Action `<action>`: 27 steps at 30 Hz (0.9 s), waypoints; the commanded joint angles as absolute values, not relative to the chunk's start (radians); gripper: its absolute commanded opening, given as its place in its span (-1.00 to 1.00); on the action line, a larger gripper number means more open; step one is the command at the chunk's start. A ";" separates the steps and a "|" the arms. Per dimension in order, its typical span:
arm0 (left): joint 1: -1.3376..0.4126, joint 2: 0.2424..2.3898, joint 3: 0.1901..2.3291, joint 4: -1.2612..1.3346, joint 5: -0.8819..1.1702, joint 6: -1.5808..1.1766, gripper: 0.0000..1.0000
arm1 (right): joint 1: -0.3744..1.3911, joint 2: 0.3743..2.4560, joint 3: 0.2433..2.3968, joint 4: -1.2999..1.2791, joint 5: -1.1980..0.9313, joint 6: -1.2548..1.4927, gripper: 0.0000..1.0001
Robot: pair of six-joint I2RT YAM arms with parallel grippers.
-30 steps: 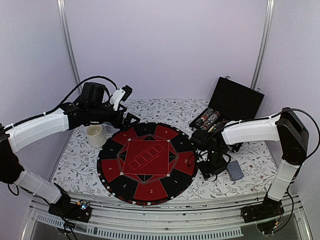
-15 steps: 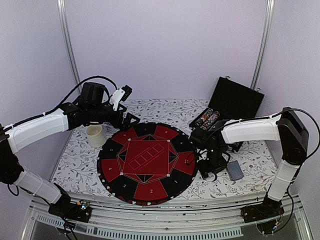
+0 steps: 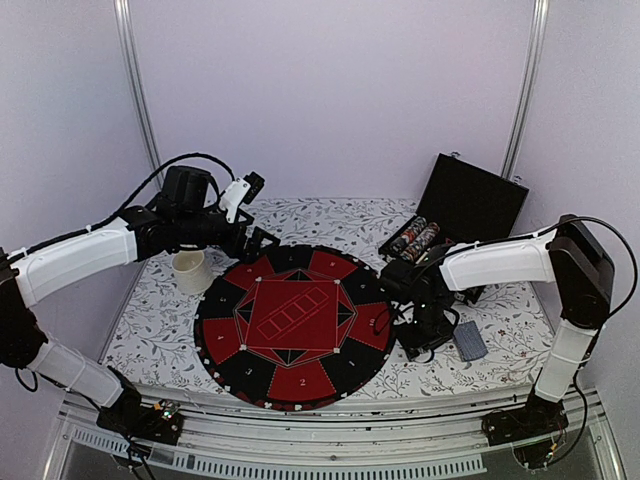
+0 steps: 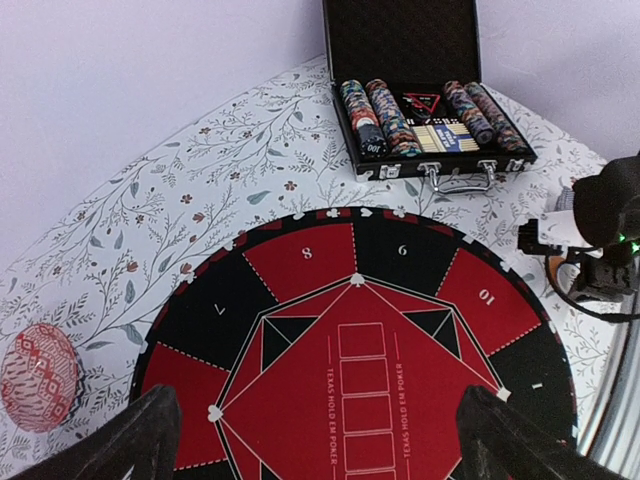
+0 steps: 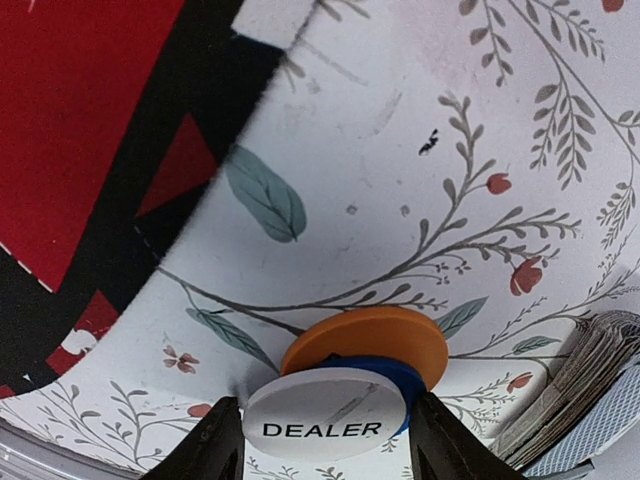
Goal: Distribute texas hold em gaming equipment
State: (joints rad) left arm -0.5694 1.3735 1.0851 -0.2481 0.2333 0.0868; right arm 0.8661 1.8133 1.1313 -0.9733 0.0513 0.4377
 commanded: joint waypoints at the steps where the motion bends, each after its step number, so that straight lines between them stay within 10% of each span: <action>1: -0.572 1.356 1.075 -0.237 0.249 0.100 0.97 | 0.873 1.845 1.104 -0.959 0.050 0.446 0.17; 27: -0.572 1.346 1.074 -0.233 0.242 0.100 0.97 | 0.875 1.709 1.377 -0.965 0.045 0.337 -0.51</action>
